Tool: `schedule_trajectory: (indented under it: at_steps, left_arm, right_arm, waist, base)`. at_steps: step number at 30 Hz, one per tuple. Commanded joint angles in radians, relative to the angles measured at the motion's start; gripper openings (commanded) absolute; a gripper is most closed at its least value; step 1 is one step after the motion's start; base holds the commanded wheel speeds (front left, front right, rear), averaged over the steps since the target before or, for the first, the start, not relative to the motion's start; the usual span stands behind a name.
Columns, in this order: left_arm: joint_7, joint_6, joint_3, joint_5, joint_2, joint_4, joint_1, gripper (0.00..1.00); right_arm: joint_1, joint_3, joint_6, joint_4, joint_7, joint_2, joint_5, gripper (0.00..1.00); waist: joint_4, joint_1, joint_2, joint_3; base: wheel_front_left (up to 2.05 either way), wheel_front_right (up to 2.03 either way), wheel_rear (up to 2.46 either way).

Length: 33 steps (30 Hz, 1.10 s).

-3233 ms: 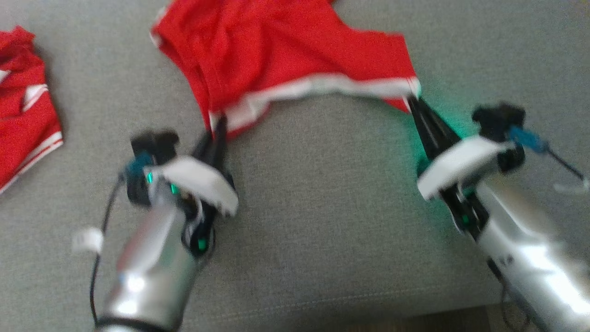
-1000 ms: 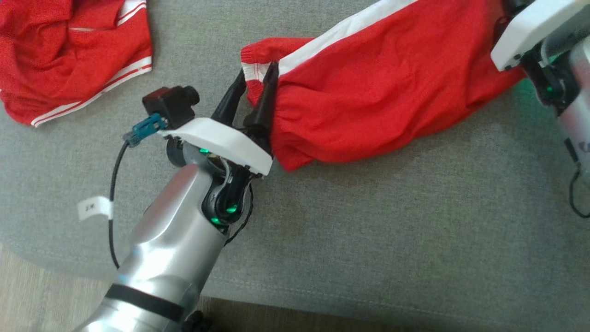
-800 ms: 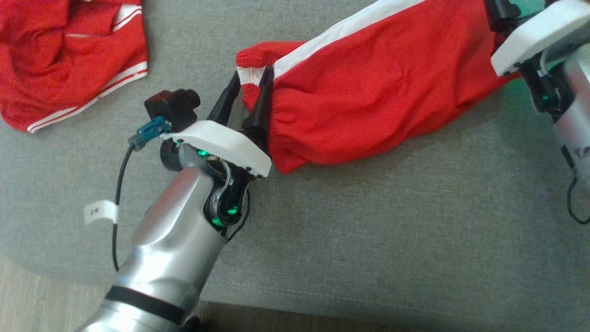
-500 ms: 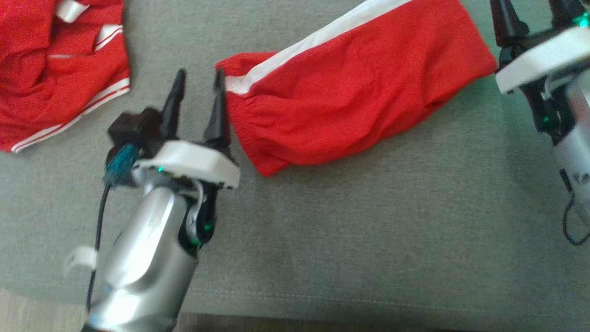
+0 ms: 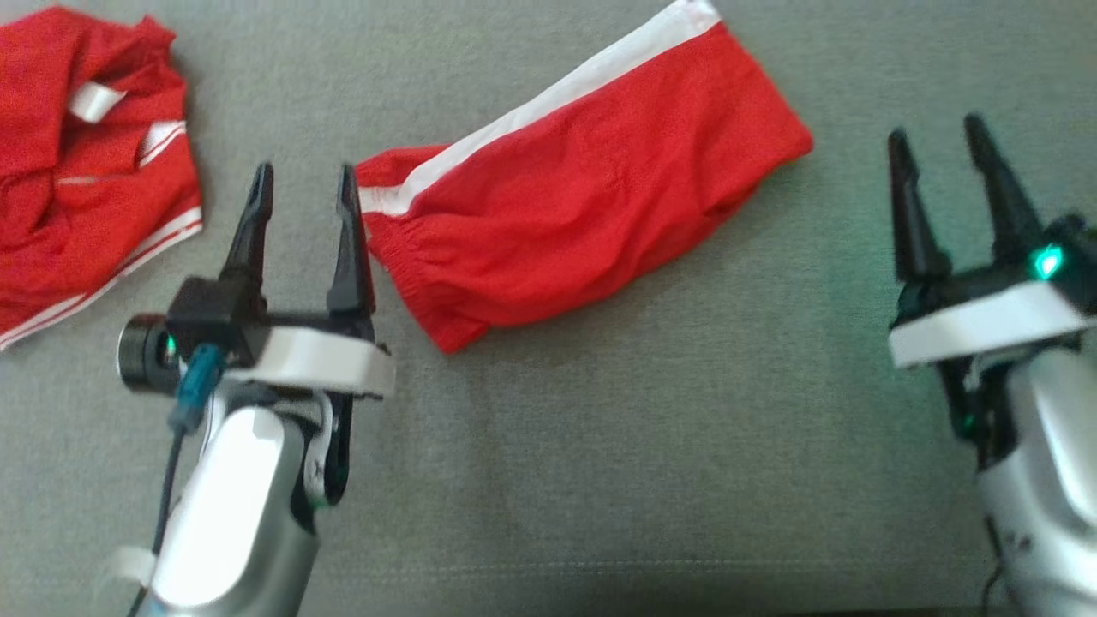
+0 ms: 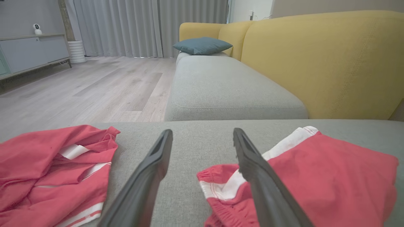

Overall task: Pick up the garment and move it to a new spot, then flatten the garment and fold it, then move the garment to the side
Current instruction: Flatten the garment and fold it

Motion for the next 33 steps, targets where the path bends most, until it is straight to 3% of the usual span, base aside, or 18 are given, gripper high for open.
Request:
schedule_trajectory:
  at_steps: [1, 7, 13, 27, 33]
  left_arm:
    - [-0.005, -0.002, 0.038, 0.015, 0.026, -0.036, -0.002, 1.0]
    - [-0.005, 0.003, 0.042, 0.039, 0.036, -0.036, 0.052, 1.0]
    - [-0.005, 0.004, 0.058, 0.04, 0.034, -0.039, 0.077, 1.0]
    - [-0.005, -0.001, 0.075, 0.051, 0.024, -0.039, 0.079, 1.0]
    - [-0.005, -0.001, 0.075, 0.065, 0.015, -0.058, 0.051, 1.0]
  right_arm:
    - [0.037, -0.004, 0.008, -0.061, 0.014, 0.02, -0.018, 1.0]
    - [0.178, -0.066, 0.008, -0.194, 0.072, 0.102, -0.076, 1.0]
    - [0.242, -0.092, 0.008, -0.281, 0.115, 0.141, -0.105, 1.0]
    - [0.255, -0.116, 0.008, -0.323, 0.152, 0.153, -0.107, 1.0]
    - [0.203, -0.122, 0.008, -0.305, 0.18, 0.121, -0.093, 1.0]
  waist:
    - [-0.021, 0.0, -0.0001, -0.022]
    - [-0.044, 0.0, -0.0001, -0.048]
    - [-0.057, 0.0, -0.0001, -0.055]
    - [-0.056, 0.0, -0.0001, -0.039]
    - [-0.027, 0.0, -0.0001, 0.016]
  base:
    - [0.0, 0.0, 0.0]
    - [0.0, 0.0, 0.0]
    - [0.0, 0.0, 0.0]
    - [0.0, 0.0, 0.0]
    - [0.0, 0.0, 0.0]
